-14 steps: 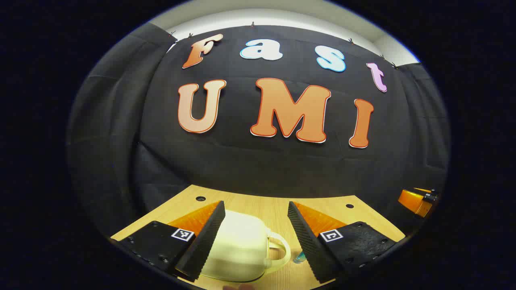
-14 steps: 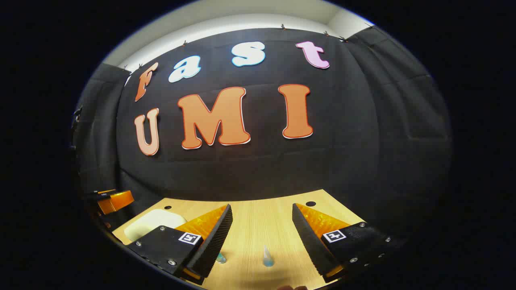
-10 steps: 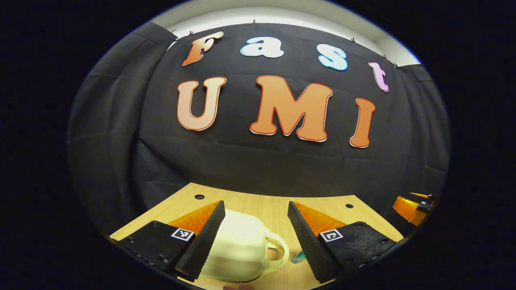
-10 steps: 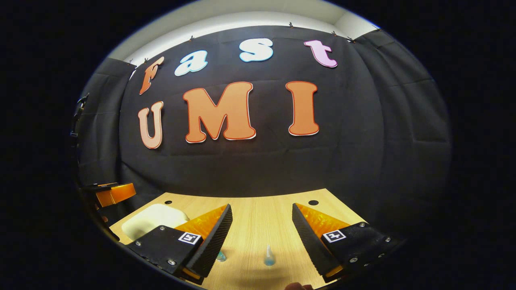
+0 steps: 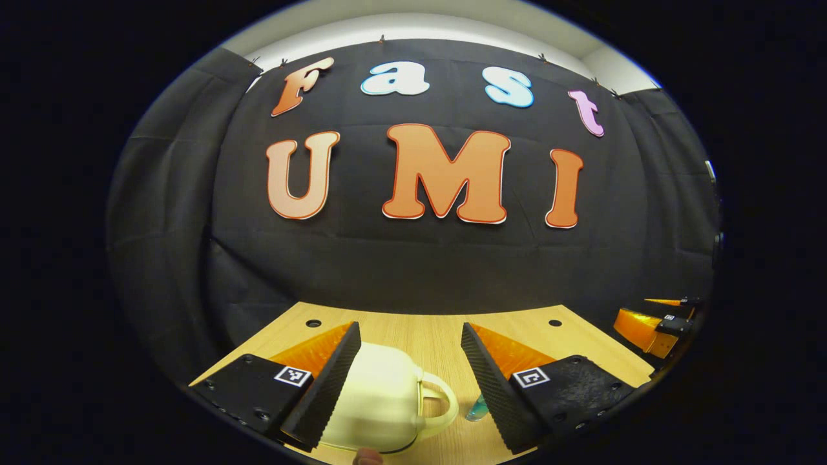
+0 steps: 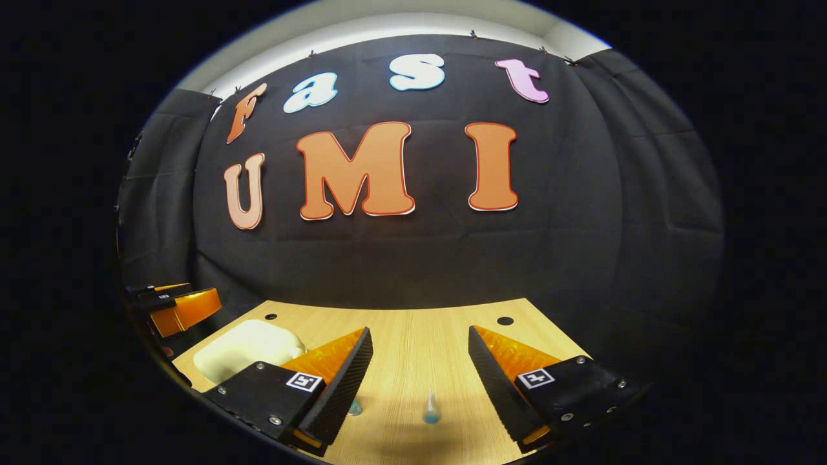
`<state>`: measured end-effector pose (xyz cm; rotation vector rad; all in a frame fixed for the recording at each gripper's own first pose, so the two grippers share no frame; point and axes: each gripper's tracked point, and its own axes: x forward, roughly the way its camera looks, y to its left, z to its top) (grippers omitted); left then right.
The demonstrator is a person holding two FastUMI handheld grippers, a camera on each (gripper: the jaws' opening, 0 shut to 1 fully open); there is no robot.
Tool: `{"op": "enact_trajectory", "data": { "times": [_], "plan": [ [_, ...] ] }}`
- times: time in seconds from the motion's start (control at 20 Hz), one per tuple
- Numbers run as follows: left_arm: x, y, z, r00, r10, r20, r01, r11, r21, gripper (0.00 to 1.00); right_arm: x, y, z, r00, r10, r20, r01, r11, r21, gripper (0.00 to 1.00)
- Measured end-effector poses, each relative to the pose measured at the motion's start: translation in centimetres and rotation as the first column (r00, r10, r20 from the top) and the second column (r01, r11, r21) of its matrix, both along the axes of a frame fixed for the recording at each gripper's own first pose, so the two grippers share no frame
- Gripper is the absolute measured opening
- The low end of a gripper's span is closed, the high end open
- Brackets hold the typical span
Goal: First open the suitcase, pack the skin care products into it, and then close the suitcase.
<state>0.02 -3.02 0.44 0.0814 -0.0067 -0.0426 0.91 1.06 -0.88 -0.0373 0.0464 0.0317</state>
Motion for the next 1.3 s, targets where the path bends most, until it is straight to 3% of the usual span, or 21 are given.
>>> {"op": "enact_trajectory", "data": {
  "times": [0.3,0.65,0.8,0.95,1.05,1.3],
  "plan": [
    [0.3,0.2,-0.5,1.0,0.004,-0.011,-0.004,1.0,0.016,0.97,0.0,0.7,0.1,1.0,0.018,0.006,-0.018,0.998,-0.053,0.94],
    [0.6,0.1,-3.3,0.999,0.023,-0.032,-0.017,0.985,0.173,0.97,0.3,-0.2,-1.1,1.0,-0.01,-0.014,0.009,0.997,-0.079,0.94],
    [1.3,0.0,-6.4,0.996,0.026,-0.085,0.001,0.954,0.299,0.98,0.2,-0.8,-2.3,0.999,-0.024,-0.041,0.02,0.995,-0.094,0.94],
    [1.5,-0.4,-9.5,0.993,0.025,-0.113,0.026,0.905,0.424,0.98,0.2,-1.4,-3.2,0.997,-0.038,-0.066,0.031,0.994,-0.106,0.94],
    [1.3,-0.4,-12.0,0.989,0.027,-0.144,0.052,0.855,0.516,0.98,0.1,-1.8,-3.8,0.995,-0.047,-0.085,0.039,0.995,-0.093,0.95],
    [1.0,-1.9,-17.0,0.978,-0.014,-0.208,0.163,0.676,0.719,0.98,-0.5,-3.8,-4.5,0.991,-0.088,-0.105,0.08,0.994,-0.076,0.94]
  ]
}}
